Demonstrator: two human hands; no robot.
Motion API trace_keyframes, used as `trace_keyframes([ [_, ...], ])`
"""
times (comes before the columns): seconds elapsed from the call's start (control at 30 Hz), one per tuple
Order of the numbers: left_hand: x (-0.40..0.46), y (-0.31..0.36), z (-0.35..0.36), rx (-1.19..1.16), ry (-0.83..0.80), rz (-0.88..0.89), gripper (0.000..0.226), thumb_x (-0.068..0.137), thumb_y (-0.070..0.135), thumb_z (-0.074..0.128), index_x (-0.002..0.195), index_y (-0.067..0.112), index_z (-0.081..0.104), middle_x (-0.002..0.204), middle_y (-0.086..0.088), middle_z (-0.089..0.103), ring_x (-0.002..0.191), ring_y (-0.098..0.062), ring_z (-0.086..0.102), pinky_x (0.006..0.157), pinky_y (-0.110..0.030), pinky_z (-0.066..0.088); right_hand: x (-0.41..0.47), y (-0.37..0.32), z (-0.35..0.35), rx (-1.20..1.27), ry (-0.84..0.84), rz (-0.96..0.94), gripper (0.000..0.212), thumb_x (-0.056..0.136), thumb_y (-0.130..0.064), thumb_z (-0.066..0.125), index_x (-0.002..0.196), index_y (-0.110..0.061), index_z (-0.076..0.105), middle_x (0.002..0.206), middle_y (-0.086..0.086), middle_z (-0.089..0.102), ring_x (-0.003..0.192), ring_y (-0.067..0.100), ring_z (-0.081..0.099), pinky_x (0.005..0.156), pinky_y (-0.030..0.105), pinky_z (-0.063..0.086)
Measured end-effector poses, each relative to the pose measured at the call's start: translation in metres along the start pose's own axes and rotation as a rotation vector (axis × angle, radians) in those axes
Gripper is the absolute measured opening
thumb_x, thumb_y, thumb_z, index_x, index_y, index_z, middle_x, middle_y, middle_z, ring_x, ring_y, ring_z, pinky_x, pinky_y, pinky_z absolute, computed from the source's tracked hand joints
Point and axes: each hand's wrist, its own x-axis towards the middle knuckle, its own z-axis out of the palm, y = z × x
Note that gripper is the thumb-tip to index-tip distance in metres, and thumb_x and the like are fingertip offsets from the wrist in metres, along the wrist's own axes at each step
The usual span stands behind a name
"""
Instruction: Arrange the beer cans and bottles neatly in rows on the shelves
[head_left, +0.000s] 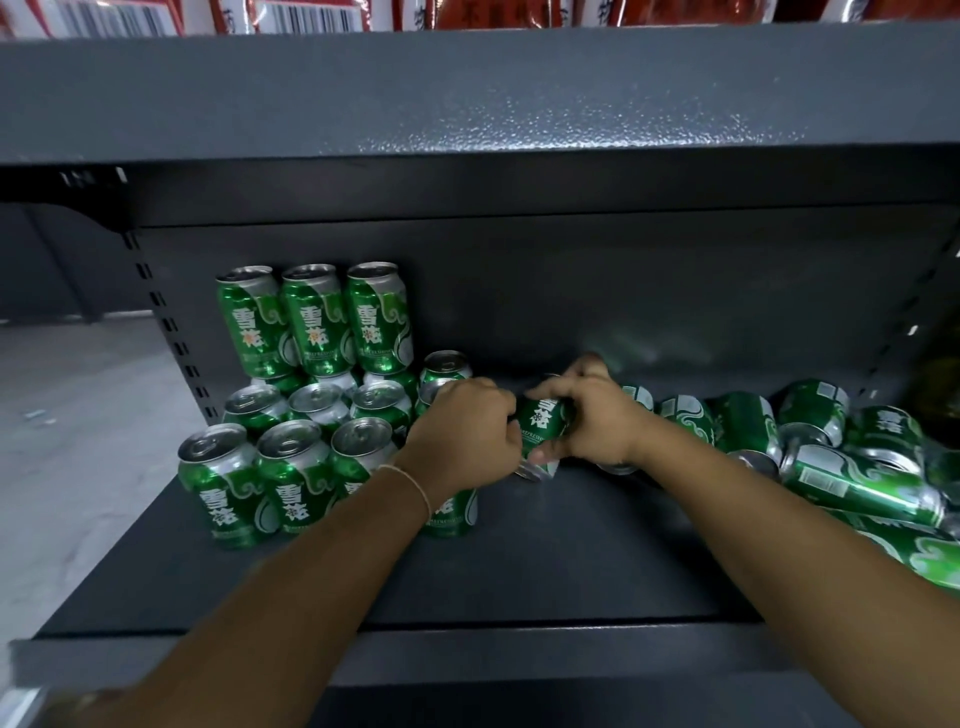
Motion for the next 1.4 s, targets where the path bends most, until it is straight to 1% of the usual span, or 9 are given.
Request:
trace_keyframes([
  [0.13, 0.000, 0.000, 0.001, -0.034, 0.009, -0.027, 0.020, 0.086, 0.023, 0.050, 0.084, 0.009, 0.064, 0.088, -0.007, 0.058, 0.086, -0.024, 0.054, 0.070, -0.028, 0.034, -0.008, 0.001, 0.013, 0.207, 0.288, -0.056, 0.028, 0.076, -0.023, 0.084, 0.103, -0.021, 0.076, 0.112, 0.005, 0.042, 0.108, 0.012, 0.046, 0.094, 0.013, 0.034],
  [0.3, -0.001, -0.001, 0.000, -0.033, -0.002, -0.007, 0.033, 0.079, 0.027, 0.040, 0.081, 0.008, 0.066, 0.085, -0.008, 0.060, 0.083, -0.025, 0.056, 0.073, -0.034, 0.046, -0.010, -0.004, 0.015, 0.191, 0.291, 0.033, 0.089, 0.064, -0.028, 0.092, 0.142, -0.025, 0.048, 0.133, 0.005, 0.040, 0.123, 0.014, 0.045, 0.105, 0.019, 0.035],
  [0.4, -0.002, 0.000, -0.002, -0.030, -0.013, -0.018, 0.044, 0.072, 0.028, 0.033, 0.088, 0.006, 0.068, 0.090, -0.008, 0.061, 0.086, -0.026, 0.056, 0.076, -0.036, 0.048, -0.010, -0.005, 0.015, 0.145, 0.247, 0.070, 0.103, 0.059, -0.033, 0.094, 0.147, -0.019, 0.041, 0.142, 0.006, 0.046, 0.131, 0.020, 0.047, 0.109, 0.028, 0.038],
  [0.6, -0.004, 0.000, -0.003, -0.046, 0.022, -0.024, 0.047, 0.070, 0.025, 0.031, 0.090, 0.005, 0.068, 0.093, -0.009, 0.062, 0.087, -0.026, 0.057, 0.075, -0.038, 0.051, -0.016, 0.004, 0.014, 0.232, 0.217, 0.139, 0.079, 0.056, -0.037, 0.094, 0.125, -0.028, 0.057, 0.110, -0.008, 0.069, 0.101, 0.015, 0.066, 0.095, 0.037, 0.053],
  [0.77, -0.002, -0.002, -0.005, -0.061, 0.034, -0.031, 0.047, 0.070, 0.025, 0.032, 0.091, 0.004, 0.068, 0.093, -0.009, 0.062, 0.087, -0.026, 0.057, 0.074, -0.039, 0.051, -0.022, 0.001, 0.012, 0.122, 0.147, 0.149, 0.095, 0.061, -0.027, 0.092, 0.141, -0.023, 0.041, 0.119, -0.002, 0.065, 0.111, 0.019, 0.061, 0.098, 0.031, 0.048],
  [0.9, -0.005, -0.006, -0.010, -0.032, 0.017, -0.011, 0.043, 0.078, 0.029, 0.034, 0.095, 0.006, 0.067, 0.093, -0.007, 0.060, 0.090, -0.023, 0.055, 0.075, -0.036, 0.050, -0.024, -0.005, 0.020, 0.155, 0.244, 0.137, 0.087, 0.059, -0.027, 0.093, 0.135, -0.028, 0.049, 0.106, -0.013, 0.063, 0.099, 0.009, 0.062, 0.086, 0.017, 0.044],
  [1.07, -0.009, -0.026, -0.018, -0.066, 0.046, -0.043, 0.041, 0.091, 0.037, 0.037, 0.097, 0.007, 0.065, 0.095, -0.007, 0.062, 0.090, -0.022, 0.056, 0.076, -0.036, 0.049, -0.008, -0.023, 0.015, 0.362, 0.366, 0.139, 0.069, 0.060, -0.030, 0.093, 0.118, -0.031, 0.055, 0.104, -0.014, 0.068, 0.097, 0.009, 0.066, 0.090, 0.031, 0.055],
  [1.27, -0.021, -0.048, -0.026, -0.036, 0.043, -0.052, 0.040, 0.095, 0.038, 0.039, 0.098, 0.008, 0.064, 0.097, -0.009, 0.063, 0.093, -0.023, 0.057, 0.077, -0.029, 0.044, 0.035, -0.063, -0.011, 0.401, 0.442, 0.067, 0.070, 0.067, -0.025, 0.090, 0.125, -0.019, 0.051, 0.108, -0.011, 0.058, 0.100, 0.007, 0.057, 0.085, 0.017, 0.041],
  [1.4, -0.028, -0.054, -0.028, -0.013, 0.022, -0.008, 0.047, 0.097, 0.048, 0.036, 0.101, 0.010, 0.064, 0.096, -0.009, 0.063, 0.093, -0.023, 0.058, 0.081, -0.035, 0.047, 0.061, -0.082, -0.007, 0.426, 0.431, 0.049, 0.070, 0.060, -0.024, 0.093, 0.120, -0.020, 0.056, 0.112, -0.006, 0.065, 0.102, 0.013, 0.064, 0.091, 0.031, 0.053],
])
